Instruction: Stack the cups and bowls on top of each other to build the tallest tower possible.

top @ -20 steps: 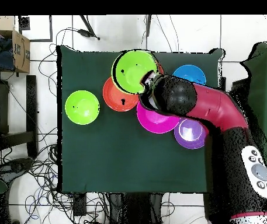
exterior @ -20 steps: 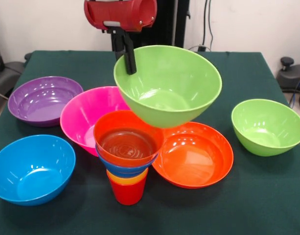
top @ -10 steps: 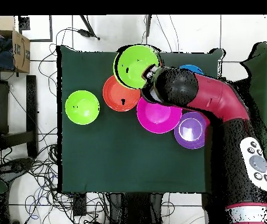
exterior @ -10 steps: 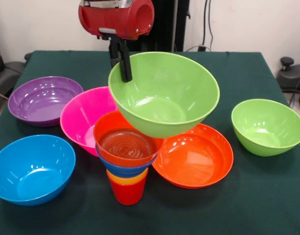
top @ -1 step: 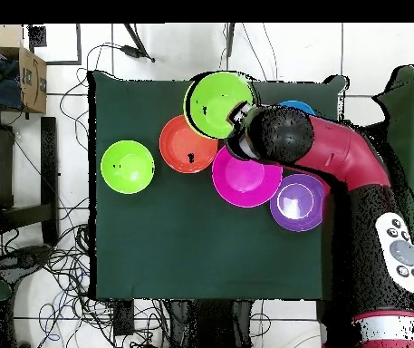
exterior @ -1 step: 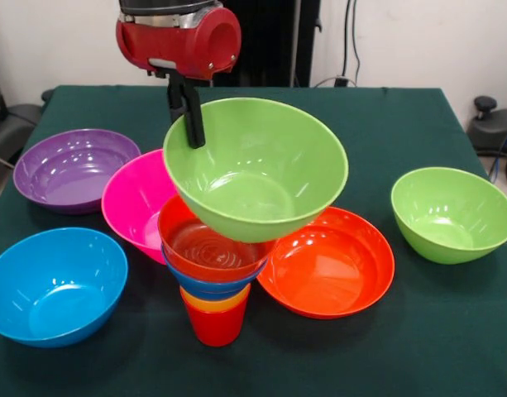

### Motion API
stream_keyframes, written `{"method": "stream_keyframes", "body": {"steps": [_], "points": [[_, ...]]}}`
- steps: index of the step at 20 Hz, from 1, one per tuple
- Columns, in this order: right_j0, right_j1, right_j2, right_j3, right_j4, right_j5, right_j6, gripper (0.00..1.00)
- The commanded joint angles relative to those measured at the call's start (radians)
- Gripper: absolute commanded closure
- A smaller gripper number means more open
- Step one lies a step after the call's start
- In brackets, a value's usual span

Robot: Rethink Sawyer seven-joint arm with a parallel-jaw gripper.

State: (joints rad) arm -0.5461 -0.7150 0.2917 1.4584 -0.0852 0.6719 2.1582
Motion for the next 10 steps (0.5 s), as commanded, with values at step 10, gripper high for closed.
{"method": "stream_keyframes", "body": {"steps": [10], "points": [[0.025,0.053,-0.041,-0.007,-0.056,0.017,0.002,1.00]]}}
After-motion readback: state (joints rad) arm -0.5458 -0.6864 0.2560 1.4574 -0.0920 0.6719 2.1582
